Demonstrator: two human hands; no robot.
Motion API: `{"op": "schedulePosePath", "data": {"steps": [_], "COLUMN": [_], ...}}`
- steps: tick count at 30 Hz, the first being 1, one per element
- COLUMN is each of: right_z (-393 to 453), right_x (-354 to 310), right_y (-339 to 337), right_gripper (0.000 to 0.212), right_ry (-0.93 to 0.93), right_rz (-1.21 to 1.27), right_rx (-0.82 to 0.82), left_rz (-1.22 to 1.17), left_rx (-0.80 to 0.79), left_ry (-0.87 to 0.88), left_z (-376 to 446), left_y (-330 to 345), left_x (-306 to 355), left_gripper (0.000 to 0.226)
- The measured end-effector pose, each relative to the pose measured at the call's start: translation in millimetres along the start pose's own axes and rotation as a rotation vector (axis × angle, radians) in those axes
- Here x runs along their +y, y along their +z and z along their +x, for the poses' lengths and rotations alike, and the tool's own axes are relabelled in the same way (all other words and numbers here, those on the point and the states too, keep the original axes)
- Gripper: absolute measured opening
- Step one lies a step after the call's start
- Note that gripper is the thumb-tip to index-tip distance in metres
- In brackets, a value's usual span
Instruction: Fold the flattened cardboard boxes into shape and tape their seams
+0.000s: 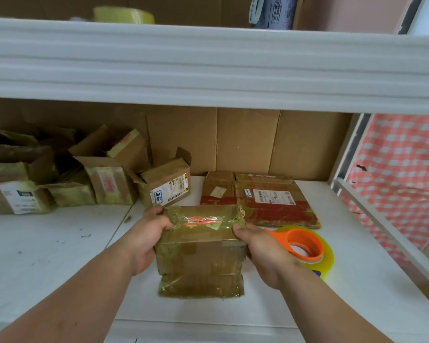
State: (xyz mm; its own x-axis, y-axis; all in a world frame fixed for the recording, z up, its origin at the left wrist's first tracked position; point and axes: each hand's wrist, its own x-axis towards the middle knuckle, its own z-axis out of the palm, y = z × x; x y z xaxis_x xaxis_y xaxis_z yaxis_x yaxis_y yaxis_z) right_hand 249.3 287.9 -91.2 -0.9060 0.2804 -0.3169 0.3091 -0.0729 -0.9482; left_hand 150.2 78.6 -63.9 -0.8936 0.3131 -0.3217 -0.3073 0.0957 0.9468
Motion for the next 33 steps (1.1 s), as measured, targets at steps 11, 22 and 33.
{"op": "schedulePosePath", "data": {"steps": [11, 22, 33], "right_z": [-25, -40, -41], "right_x": [-9, -3, 1], "right_y": [2, 2, 14], "right_gripper": [0.041, 0.028, 0.051], "right_ry": [-0.136, -0.212, -0.401], "right_rz": [-0.042, -0.287, -0.6], "right_rx": [0.138, -0.156, -0.107], "left_rz": [0.279, 0.657, 0.337], "left_rx": [0.121, 0.153, -0.247], "left_ry": [0.153, 0.354, 0.22], "left_z": [4, -1, -4], "left_y": [-25, -9, 14], "left_x": [9, 2, -18], "left_gripper": [0.052, 0.031, 0.081]}}
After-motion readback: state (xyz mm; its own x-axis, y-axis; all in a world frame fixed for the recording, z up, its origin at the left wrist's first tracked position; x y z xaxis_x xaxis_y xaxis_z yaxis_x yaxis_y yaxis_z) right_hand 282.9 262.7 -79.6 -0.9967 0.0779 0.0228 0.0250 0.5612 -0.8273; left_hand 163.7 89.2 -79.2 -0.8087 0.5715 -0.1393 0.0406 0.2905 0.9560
